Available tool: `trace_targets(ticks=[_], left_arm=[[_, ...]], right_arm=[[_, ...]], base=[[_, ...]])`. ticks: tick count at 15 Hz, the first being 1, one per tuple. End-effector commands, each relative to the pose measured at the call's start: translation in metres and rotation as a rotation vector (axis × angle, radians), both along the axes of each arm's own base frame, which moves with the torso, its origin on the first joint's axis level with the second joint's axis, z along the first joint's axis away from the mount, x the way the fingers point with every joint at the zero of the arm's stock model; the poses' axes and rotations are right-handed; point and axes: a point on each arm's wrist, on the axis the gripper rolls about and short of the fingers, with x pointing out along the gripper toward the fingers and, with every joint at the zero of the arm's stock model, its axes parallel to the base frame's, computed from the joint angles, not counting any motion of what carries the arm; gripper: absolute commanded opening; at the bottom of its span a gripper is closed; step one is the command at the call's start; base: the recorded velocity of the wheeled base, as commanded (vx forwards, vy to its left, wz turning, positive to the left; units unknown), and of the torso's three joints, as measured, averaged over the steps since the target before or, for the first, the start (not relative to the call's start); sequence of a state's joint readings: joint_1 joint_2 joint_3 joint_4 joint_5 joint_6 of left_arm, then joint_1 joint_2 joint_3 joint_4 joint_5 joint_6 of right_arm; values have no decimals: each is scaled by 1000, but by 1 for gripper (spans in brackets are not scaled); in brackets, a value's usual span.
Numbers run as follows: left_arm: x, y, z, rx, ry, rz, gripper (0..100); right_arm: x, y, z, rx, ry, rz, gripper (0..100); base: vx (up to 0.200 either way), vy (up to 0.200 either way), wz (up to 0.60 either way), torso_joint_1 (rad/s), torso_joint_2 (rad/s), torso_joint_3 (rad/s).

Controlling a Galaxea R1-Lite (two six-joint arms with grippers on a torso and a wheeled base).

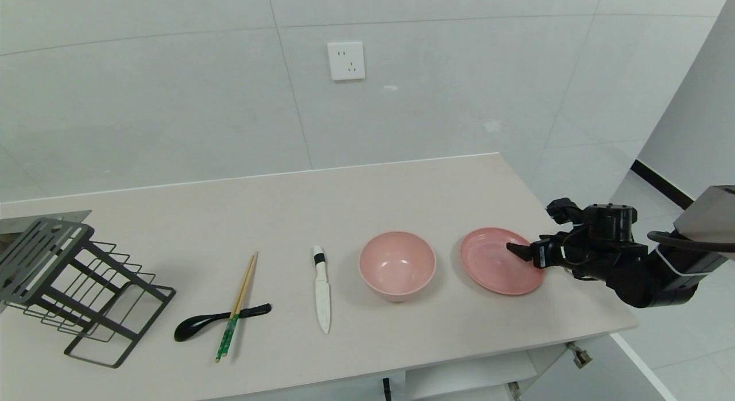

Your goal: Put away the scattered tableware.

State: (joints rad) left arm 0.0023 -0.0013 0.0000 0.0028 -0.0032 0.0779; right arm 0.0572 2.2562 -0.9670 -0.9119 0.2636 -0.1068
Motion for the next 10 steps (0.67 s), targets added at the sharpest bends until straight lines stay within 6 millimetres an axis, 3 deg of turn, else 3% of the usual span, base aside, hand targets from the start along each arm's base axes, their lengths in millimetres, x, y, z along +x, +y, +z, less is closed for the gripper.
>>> trace_targets(ticks=[1,6,10], left_arm=[[0,0,0,0,2,1,100],[0,0,0,0,2,2,100],[0,0,0,0,2,1,100]], right_arm=[[-2,7,-4,-1,11,17,100],[-8,23,-10,-3,34,60,100],[-15,24,-13,-7,55,65,100]], base=[[0,0,0,0,0,0],[0,0,0,0,0,0],[0,0,0,0,0,0]])
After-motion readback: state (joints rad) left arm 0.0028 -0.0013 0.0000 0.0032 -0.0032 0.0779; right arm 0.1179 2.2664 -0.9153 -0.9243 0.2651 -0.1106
